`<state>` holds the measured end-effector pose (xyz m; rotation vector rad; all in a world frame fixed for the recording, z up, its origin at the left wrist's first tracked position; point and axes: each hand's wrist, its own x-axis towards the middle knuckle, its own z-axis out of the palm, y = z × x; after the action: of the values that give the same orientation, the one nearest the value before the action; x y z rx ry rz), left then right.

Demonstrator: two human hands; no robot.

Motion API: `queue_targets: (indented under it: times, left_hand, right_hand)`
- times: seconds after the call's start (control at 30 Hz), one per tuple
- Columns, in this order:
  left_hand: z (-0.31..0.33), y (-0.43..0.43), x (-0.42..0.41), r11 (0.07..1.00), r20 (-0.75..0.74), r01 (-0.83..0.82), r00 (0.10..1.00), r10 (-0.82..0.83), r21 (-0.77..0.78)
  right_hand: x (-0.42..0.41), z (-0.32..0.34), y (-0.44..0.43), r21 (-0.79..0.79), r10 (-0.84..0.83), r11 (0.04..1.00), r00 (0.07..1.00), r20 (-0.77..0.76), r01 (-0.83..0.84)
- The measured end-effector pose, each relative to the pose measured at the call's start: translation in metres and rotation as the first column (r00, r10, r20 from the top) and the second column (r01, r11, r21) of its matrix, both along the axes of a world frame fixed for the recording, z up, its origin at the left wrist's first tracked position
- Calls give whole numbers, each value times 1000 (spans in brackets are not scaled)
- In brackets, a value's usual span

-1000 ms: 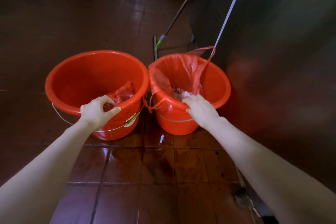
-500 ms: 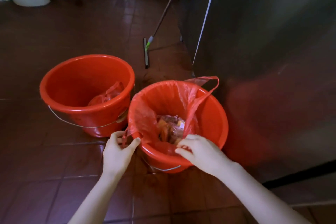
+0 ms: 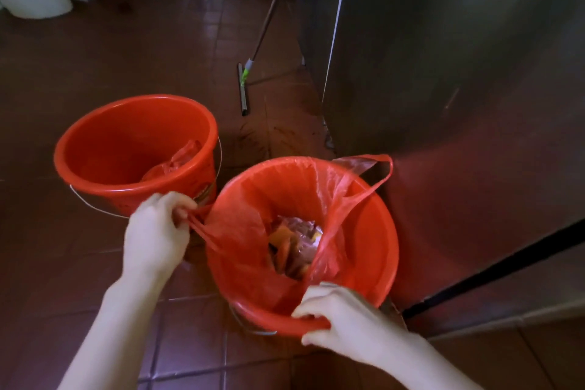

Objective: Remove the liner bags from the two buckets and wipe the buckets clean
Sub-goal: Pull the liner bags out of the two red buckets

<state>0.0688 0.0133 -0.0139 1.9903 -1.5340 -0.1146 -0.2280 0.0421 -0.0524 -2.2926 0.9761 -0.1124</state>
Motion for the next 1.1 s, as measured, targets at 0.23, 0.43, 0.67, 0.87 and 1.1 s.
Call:
queue_targets:
  times: [0.23, 0.43, 0.67, 0.87, 1.1]
  left_hand:
    - [16, -14, -38, 937, -338, -325, 903, 266, -129]
    - [19, -13, -57, 992, -694, -97, 720, 14, -81]
    - [30, -4, -67, 949, -710, 79, 644, -283, -306]
    - [37, -2, -79, 928, -764, 175, 529, -369, -328]
    - [38, -9, -84, 942, -746, 183, 576, -334, -280]
  right_hand:
    - [-19, 27, -47, -124, -569, 796, 802, 181, 593]
    - [-15, 38, -118, -306, -879, 463, 476, -34, 832]
    - [-9, 16, -161, -268, -923, 384, 369, -105, 883]
    - [-10, 10, -159, -330, -826, 507, 559, 78, 796]
    - [43, 58, -108, -342, -522, 373, 500, 691, 862]
